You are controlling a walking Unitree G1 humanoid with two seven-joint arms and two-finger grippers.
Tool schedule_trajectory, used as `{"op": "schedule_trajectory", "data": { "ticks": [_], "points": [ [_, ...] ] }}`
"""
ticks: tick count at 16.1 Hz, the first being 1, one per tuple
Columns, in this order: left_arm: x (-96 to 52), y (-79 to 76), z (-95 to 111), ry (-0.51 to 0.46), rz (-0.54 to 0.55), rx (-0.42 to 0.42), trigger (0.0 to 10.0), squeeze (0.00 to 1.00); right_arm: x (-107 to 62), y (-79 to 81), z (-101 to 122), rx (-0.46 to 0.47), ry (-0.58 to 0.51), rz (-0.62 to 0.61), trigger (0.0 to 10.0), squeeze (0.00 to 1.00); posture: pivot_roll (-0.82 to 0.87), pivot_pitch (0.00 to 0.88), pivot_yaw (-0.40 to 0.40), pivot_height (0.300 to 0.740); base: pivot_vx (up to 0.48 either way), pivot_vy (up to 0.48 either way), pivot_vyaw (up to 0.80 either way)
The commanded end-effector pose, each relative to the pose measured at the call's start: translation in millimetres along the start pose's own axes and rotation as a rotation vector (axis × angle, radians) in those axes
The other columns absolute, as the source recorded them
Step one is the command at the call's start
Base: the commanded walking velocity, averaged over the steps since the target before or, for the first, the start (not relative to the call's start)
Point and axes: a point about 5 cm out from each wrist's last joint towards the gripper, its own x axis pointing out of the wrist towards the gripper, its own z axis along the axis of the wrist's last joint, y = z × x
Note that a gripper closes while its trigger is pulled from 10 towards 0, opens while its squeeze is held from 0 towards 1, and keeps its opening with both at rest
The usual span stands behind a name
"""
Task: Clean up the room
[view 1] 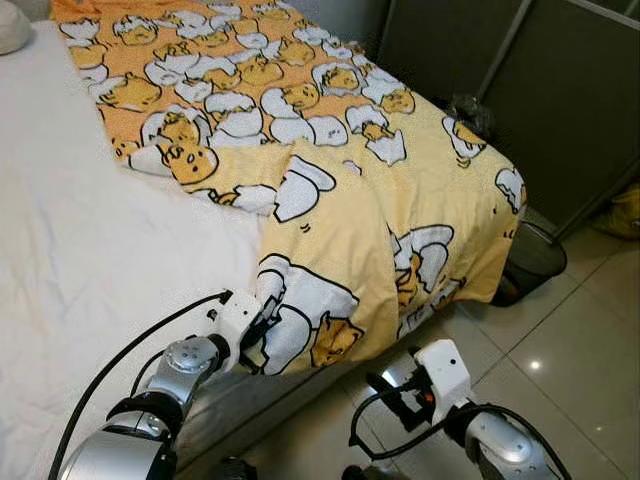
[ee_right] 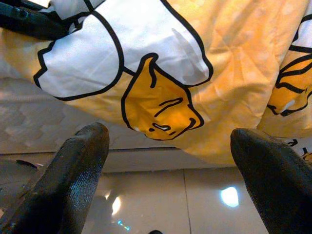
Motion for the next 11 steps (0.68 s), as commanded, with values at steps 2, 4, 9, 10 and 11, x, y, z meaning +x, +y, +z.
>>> {"op": "schedule_trajectory", "data": {
  "ticks": [2,4,9,10,11],
  "points": [
    [2.8,-11.5,-3,0.005,-0.038,0.022,10.0,0.00,-2.5,2.8,-5,0.022,0.010,0.025,10.0,0.00,-0.08,0.019,-0.068,0.740,-0.446,0.000,0.00],
    [4.4,-16.3,-4,0.006,-0.050,0.022,10.0,0.00,-5.1,10.3,-5,0.011,0.025,0.100,10.0,0.00,-0.08,0.021,-0.067,0.740,-0.444,0.000,0.00],
    [9.5,-26.2,-1,0.004,-0.072,0.049,10.0,0.00,-4.9,11.9,-6,0.011,0.034,0.117,10.0,0.00,-0.09,0.026,-0.071,0.740,-0.338,0.000,0.00],
    [12.5,-35.3,-1,0.009,-0.100,0.062,10.0,0.00,-5.1,12.0,-7,0.014,0.043,0.126,10.0,0.00,-0.09,0.029,-0.072,0.740,0.000,0.000,0.00],
    [15.3,-47.1,-2,0.020,-0.150,0.088,10.0,0.00,-5.3,12.2,-8,0.017,0.050,0.134,10.0,0.00,-0.09,0.031,-0.075,0.740,0.000,0.000,0.00]
  ]
}}
